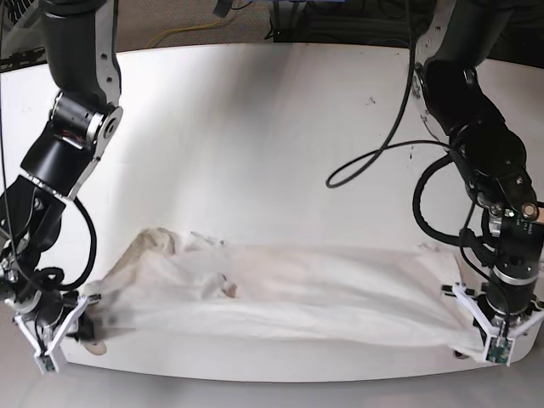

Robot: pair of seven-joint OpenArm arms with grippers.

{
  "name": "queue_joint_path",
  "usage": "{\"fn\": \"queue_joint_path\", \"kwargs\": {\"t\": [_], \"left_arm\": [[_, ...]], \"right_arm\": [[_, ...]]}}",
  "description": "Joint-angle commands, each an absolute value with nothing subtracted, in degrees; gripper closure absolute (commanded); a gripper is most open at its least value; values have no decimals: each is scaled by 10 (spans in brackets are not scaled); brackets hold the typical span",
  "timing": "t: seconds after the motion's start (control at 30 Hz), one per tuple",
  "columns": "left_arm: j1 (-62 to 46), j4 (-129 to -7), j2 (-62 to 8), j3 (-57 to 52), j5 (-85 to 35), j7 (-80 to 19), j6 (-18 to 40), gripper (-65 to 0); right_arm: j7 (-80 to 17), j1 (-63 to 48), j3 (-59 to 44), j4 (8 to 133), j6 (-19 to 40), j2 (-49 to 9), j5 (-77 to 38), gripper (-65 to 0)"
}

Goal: Fold the T-shirt properly
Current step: 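Lower the shirt flat onto the table, spreading it with both grippers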

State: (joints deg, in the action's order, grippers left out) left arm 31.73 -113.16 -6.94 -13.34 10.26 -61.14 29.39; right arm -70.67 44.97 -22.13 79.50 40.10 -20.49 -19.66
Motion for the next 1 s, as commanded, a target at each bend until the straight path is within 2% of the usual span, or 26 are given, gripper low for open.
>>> {"fn": "queue_joint_path", "kwargs": {"t": [0.0, 0.2, 0.37, 0.53, 0.7, 0.83, 0.97], "left_arm": [[374, -1140, -87, -134, 105, -601, 290, 0], [491, -1139, -137, -130, 102, -601, 293, 0], [611, -1113, -195, -72, 95, -601, 295, 0], [661, -1091, -214, -65, 50, -623, 314, 0], [656, -1115, -212, -65, 13, -715, 347, 0], [599, -1155, -209, -66, -12, -799, 374, 0], [525, -1156, -208, -81, -17, -800, 400, 0]], "right_arm": [[-692, 505, -196, 806, 400, -233, -198, 0], [-693, 636, -118, 805, 400, -273, -204, 0], [-699, 748, -51, 808, 400, -288, -204, 0], [-723, 748, -33, 810, 400, -296, -208, 0], [-729, 748, -36, 820, 400, -323, -249, 0], [-733, 653, -84, 863, 400, -333, -268, 0], [-733, 542, -130, 917, 400, -333, -268, 0]]}}
